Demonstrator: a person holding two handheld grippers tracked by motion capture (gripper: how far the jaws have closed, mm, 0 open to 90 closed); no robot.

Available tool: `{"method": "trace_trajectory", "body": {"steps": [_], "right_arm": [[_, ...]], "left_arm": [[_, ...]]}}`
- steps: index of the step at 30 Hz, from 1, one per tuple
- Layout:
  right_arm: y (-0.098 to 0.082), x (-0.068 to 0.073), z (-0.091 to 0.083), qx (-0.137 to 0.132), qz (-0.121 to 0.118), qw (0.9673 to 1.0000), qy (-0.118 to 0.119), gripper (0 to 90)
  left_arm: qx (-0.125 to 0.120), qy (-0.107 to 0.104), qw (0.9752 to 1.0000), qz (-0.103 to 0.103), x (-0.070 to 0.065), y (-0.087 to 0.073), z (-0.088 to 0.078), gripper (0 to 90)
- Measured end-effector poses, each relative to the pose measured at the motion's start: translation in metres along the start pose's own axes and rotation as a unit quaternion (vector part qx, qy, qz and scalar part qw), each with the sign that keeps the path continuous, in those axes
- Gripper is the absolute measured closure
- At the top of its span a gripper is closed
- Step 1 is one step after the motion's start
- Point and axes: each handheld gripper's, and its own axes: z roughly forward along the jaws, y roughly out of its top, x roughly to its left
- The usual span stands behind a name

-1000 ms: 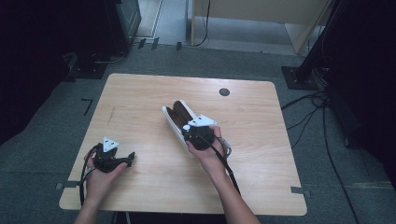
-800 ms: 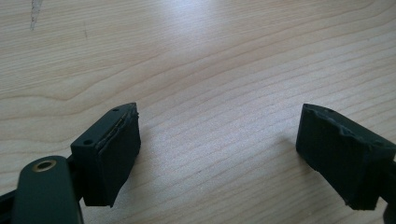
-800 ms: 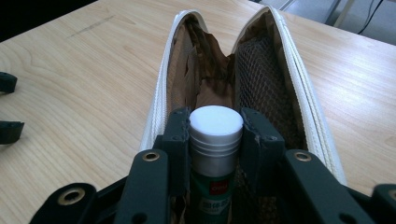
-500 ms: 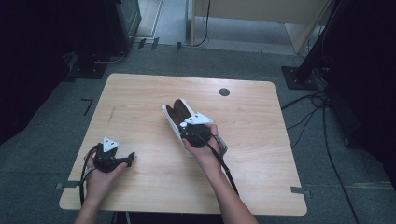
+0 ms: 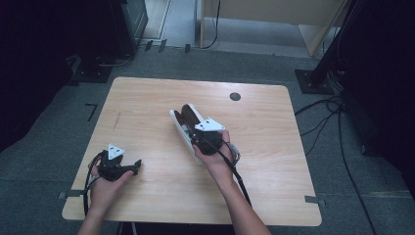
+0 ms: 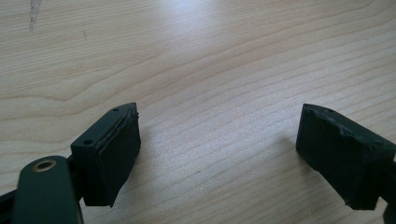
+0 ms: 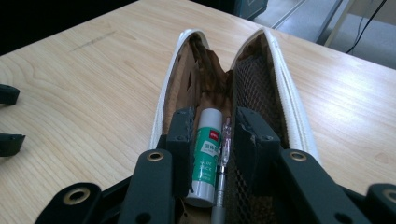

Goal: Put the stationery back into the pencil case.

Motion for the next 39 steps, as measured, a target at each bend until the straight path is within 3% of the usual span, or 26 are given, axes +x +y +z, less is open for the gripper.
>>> {"method": "trace_trajectory", "body": {"steps": [8, 18, 29, 35, 39], "right_arm": [[0.005, -0.004, -0.023, -0.022, 0.005, 0.9997, 0.008, 64.9], [-0.003, -0.015, -0.058, -0.04, 0.015, 0.9991, -0.005, 62.3], [-0.037, -0.038, -0.078, -0.019, 0.041, 0.9982, -0.04, 53.0], [-0.063, -0.045, -0.075, 0.005, 0.063, 0.9965, -0.055, 43.7], [-0.078, -0.043, -0.071, 0.02, 0.08, 0.9936, -0.077, 35.2]], "left_arm": [[0.0, 0.0, 1.0, 0.0, 0.0, 0.0, 0.0, 14.0], [-0.001, 0.0, 1.0, -0.002, 0.0, 0.0, 0.0, 14.0], [0.0, 0.0, 1.0, 0.0, 0.0, 0.0, 0.0, 14.0], [0.0, 0.0, 1.0, 0.0, 0.0, 0.0, 0.0, 14.0], [0.0, 0.0, 1.0, 0.0, 0.0, 0.0, 0.0, 14.0]]}}
